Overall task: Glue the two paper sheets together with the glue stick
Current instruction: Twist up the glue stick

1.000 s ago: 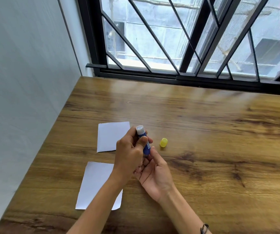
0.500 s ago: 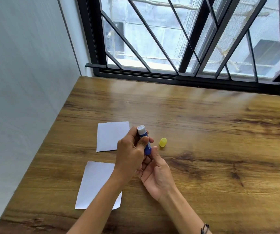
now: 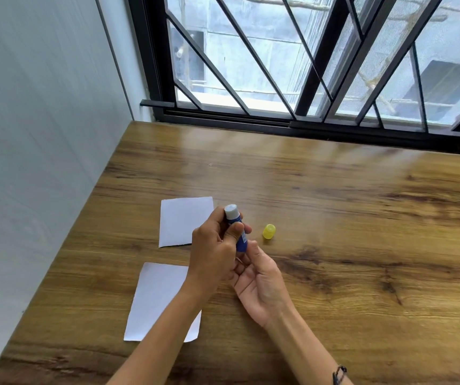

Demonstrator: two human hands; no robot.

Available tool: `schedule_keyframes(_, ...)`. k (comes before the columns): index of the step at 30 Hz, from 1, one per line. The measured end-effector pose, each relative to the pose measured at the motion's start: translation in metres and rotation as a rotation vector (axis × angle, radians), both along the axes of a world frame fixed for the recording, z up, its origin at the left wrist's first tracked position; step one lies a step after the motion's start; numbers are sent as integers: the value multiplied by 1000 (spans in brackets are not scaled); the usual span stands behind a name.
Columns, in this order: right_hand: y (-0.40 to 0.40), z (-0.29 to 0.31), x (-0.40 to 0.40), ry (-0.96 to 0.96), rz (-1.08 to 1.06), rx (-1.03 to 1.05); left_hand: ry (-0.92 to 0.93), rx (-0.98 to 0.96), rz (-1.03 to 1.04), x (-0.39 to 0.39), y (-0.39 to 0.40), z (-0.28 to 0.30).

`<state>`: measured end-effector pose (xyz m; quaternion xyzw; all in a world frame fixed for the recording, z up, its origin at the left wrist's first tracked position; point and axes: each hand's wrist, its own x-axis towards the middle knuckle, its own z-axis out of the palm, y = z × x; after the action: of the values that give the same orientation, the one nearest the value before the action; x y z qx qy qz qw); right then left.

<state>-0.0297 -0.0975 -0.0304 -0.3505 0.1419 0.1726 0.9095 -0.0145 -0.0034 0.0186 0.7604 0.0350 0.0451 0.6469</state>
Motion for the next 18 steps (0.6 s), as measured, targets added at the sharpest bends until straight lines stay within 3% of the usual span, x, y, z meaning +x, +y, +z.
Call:
schedule_keyframes(4, -2, 0, 0, -52, -26, 60, 2, -6, -8, 1, -1, -1)
schedule_keyframes(10, 0, 2, -1, 76, -32, 25, -10, 9, -7, 1, -4, -1)
schedule_keyframes(18, 0, 3, -3, -41, -26, 17, -9, 35, -17, 1, -2, -3)
